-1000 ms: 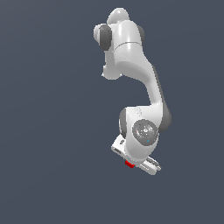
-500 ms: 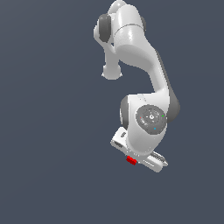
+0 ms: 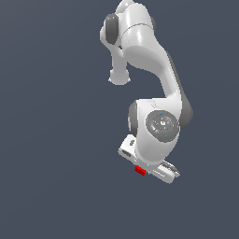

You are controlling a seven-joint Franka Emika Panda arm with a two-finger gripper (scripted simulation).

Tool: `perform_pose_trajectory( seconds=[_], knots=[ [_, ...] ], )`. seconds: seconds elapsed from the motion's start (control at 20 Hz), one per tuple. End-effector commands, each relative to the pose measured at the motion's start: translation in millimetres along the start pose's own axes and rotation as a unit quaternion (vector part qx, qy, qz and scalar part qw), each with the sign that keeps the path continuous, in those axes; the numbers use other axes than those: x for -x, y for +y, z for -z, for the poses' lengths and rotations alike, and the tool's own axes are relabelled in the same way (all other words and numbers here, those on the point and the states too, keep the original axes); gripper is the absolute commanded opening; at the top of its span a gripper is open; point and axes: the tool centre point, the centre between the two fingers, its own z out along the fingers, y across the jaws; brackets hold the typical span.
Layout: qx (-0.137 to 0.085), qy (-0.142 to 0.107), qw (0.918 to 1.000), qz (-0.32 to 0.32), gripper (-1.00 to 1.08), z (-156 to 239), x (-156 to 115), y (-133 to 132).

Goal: Stack the red cube on top of the green cube.

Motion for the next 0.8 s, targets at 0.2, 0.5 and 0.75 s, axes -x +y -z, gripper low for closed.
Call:
perform_pose_trajectory(
  seconds=[0.2, 0.5, 0.75],
  knots=[
    [0.000, 0.000, 1.0000, 0.000, -1.00, -2, 7, 1],
    [0.000, 0.000, 1.0000, 0.000, -1.00, -8, 21, 4],
    [0.000, 0.000, 1.0000, 0.000, -1.00, -17, 41, 9]
  ],
)
